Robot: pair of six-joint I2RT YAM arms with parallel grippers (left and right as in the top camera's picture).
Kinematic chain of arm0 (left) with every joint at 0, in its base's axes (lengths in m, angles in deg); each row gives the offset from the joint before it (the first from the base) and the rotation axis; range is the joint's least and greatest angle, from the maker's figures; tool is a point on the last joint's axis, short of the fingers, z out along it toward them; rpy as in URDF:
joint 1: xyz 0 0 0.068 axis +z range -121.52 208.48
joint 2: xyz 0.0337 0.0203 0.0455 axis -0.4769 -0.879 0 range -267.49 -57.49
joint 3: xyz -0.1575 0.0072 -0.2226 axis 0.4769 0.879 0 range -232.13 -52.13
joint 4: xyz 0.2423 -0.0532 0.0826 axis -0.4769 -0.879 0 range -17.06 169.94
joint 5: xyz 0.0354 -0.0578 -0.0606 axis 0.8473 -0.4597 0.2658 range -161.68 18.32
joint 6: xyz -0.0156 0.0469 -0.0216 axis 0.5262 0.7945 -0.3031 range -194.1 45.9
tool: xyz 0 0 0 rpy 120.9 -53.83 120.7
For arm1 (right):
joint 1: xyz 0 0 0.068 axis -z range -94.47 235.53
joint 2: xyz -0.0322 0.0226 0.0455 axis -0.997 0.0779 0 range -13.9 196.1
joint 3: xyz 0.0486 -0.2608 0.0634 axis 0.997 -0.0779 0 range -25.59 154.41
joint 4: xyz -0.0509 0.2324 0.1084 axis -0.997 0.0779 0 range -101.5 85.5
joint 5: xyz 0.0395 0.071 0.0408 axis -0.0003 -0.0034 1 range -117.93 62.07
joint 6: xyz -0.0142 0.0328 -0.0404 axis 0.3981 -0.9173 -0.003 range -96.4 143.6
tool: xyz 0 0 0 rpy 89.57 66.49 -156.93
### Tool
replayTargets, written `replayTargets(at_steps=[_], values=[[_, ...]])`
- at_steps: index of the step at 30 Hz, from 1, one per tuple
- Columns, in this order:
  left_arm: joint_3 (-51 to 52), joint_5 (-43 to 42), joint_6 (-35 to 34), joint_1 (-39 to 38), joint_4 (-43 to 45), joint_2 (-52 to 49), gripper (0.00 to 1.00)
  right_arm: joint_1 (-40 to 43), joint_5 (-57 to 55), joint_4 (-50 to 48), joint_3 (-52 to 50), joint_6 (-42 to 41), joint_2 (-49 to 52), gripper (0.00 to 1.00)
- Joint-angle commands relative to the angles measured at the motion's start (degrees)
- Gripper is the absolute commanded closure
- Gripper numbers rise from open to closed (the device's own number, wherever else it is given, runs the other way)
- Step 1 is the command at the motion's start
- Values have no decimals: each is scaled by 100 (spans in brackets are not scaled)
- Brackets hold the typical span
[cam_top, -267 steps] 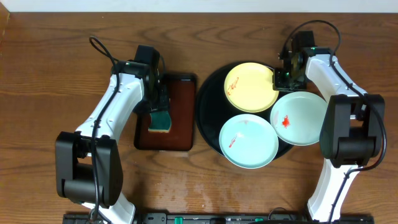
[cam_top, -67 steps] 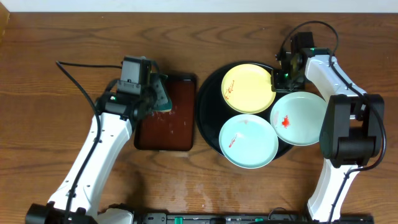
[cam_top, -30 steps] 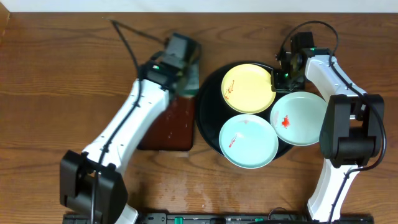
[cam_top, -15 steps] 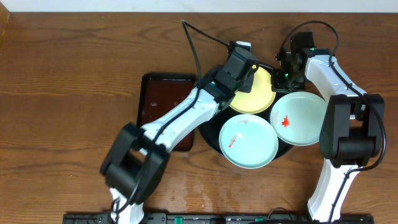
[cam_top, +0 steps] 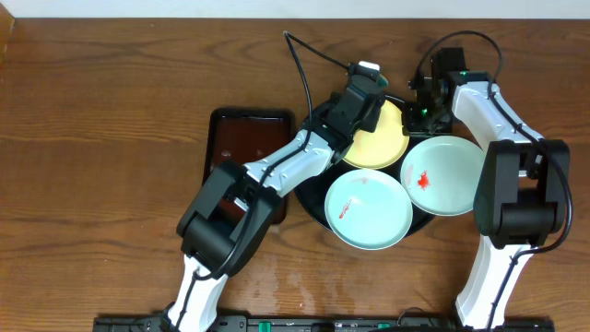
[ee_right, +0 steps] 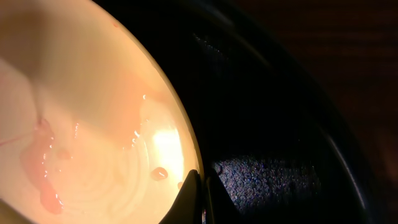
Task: Clean dirty plates on tray and stack at the side
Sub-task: 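Scrub the yellow plate surface with the sponge in left gripper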
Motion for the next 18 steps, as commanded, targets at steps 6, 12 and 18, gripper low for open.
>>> replayTargets(at_steps=[6,12,18], values=[[-96,177,116,149,136,-345,93,-33,-136,-35,-48,-13,-24,99],[-96,173,111,199,-170,-391,92,-33,-133,-35,-48,-39,-24,99],[-85,151,111,195,-492,-417,92,-33,-114,-35,-48,-39,-24,99]])
